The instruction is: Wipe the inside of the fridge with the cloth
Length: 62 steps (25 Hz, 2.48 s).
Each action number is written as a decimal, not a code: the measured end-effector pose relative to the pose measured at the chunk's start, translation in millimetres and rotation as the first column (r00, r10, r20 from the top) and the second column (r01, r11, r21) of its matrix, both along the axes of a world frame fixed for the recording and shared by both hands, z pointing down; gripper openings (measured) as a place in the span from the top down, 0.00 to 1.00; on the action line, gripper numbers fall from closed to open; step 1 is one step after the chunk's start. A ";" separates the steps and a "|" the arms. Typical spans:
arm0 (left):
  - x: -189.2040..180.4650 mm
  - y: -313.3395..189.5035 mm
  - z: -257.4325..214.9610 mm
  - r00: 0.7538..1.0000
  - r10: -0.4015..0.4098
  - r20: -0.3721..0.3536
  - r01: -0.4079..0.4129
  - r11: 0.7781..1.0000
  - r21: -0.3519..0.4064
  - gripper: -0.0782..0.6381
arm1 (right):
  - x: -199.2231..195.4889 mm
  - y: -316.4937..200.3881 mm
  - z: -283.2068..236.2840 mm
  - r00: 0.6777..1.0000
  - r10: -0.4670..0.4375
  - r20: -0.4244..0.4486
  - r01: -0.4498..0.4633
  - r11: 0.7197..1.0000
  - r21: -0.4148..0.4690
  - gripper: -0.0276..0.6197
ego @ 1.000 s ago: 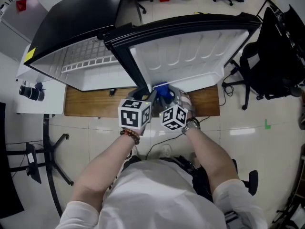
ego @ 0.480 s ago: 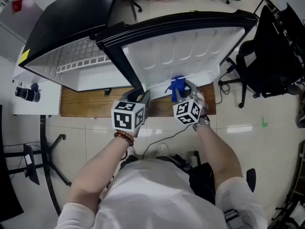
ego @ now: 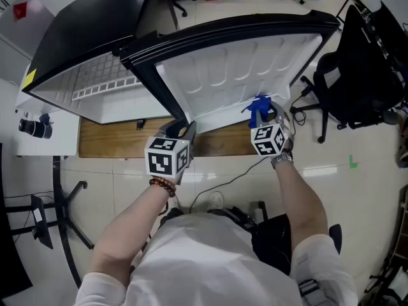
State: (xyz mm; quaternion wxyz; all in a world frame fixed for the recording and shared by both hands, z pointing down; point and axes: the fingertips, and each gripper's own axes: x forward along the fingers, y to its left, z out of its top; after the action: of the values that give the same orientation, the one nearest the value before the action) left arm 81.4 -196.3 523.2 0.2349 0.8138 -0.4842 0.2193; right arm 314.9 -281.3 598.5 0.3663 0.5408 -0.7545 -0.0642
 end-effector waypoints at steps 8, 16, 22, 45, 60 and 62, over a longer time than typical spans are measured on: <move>-0.1 0.3 0.0 1.000 -0.010 0.003 0.010 1.000 0.004 0.74 | 29.6 -4.3 0.8 0.992 0.118 -0.041 -0.118 0.993 0.000 0.75; 3.5 14.0 -8.2 1.000 -0.015 0.000 0.015 0.999 0.033 0.76 | 24.8 11.6 -6.6 0.995 0.101 0.001 -0.101 0.995 0.010 0.75; 36.7 35.4 -9.4 0.991 0.041 -0.125 -0.040 0.999 0.015 0.78 | 18.8 49.0 -17.9 0.998 0.055 0.018 -0.056 0.998 0.022 0.75; 57.5 -17.8 55.9 0.622 -0.362 -0.695 0.250 0.932 -0.262 0.69 | -14.1 110.3 -71.3 0.993 -0.110 0.041 0.106 0.990 0.093 0.75; 65.8 15.3 47.8 0.725 -0.192 -0.662 0.164 0.981 -0.105 0.76 | -33.6 127.2 -85.9 0.984 -0.164 0.073 0.154 0.980 0.125 0.75; 67.1 20.4 38.9 0.722 -0.167 -0.671 0.148 0.985 -0.087 0.75 | -43.4 131.6 -96.4 0.978 -0.187 0.091 0.173 0.974 0.143 0.75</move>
State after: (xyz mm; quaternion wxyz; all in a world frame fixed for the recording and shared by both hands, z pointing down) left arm 148.5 -175.9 562.1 0.4232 0.7904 -0.4302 -0.1054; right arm 271.5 -149.7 502.1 0.2820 0.4960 -0.8125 -0.1197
